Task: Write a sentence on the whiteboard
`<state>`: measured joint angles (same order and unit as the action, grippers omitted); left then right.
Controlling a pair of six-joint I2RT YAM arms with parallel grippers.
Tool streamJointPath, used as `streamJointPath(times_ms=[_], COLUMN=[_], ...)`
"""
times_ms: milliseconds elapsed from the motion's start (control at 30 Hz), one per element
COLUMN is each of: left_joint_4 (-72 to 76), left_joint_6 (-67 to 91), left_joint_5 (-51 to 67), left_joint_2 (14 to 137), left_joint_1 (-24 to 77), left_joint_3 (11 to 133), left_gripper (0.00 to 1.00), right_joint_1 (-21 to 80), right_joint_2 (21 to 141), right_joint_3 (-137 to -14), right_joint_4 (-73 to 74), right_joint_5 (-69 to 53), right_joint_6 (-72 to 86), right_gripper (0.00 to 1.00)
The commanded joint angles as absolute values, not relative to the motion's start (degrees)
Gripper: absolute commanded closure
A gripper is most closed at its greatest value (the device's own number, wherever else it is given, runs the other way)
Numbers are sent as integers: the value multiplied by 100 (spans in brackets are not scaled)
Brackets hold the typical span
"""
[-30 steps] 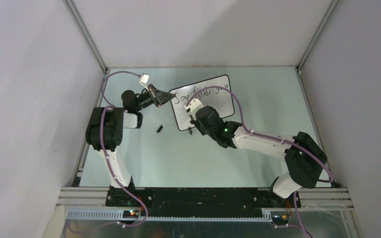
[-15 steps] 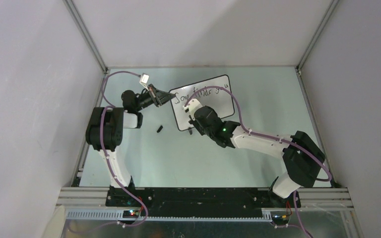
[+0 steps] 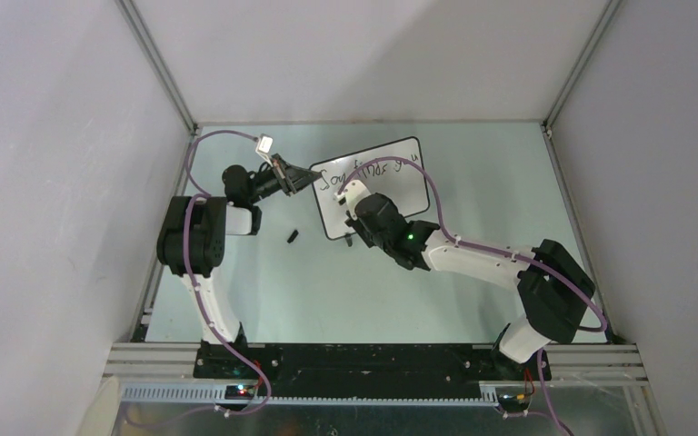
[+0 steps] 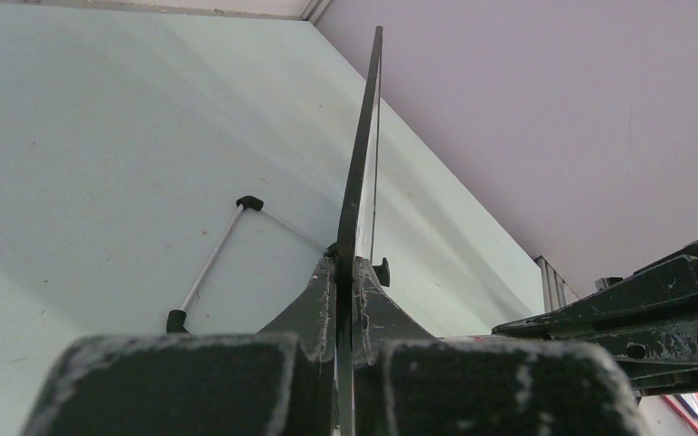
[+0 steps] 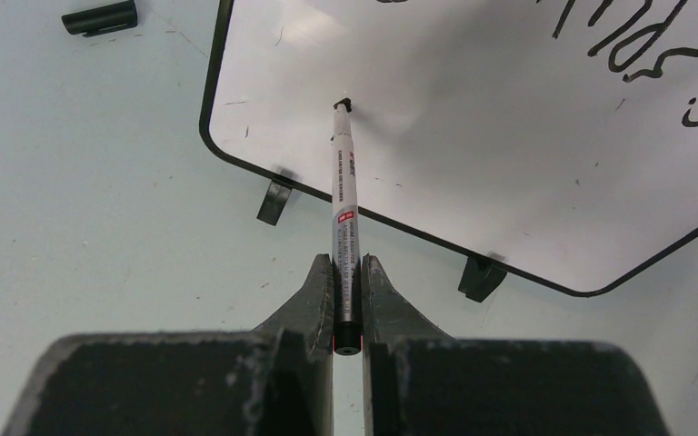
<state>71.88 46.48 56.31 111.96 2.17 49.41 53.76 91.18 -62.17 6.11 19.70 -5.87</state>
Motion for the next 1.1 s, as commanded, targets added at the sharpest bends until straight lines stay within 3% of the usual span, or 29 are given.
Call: streamJointPath(times_ms=[0, 1067], left_joint_4=[7372, 7368], left_joint_6=[4403, 4403], left_joint_5=[5689, 5692], left_joint_2=[11034, 11025], left_joint_1=[156, 158], left_joint_3=[4917, 4921], left_gripper=[100, 100], right_joint_1=[5276, 5100], right_joint_2=[9117, 8899], right_joint_3=[-6448, -6330], right_joint_4=[541, 669], right_joint_5=[2205, 2241], right_joint_6=[-436, -154], right_gripper=[100, 100])
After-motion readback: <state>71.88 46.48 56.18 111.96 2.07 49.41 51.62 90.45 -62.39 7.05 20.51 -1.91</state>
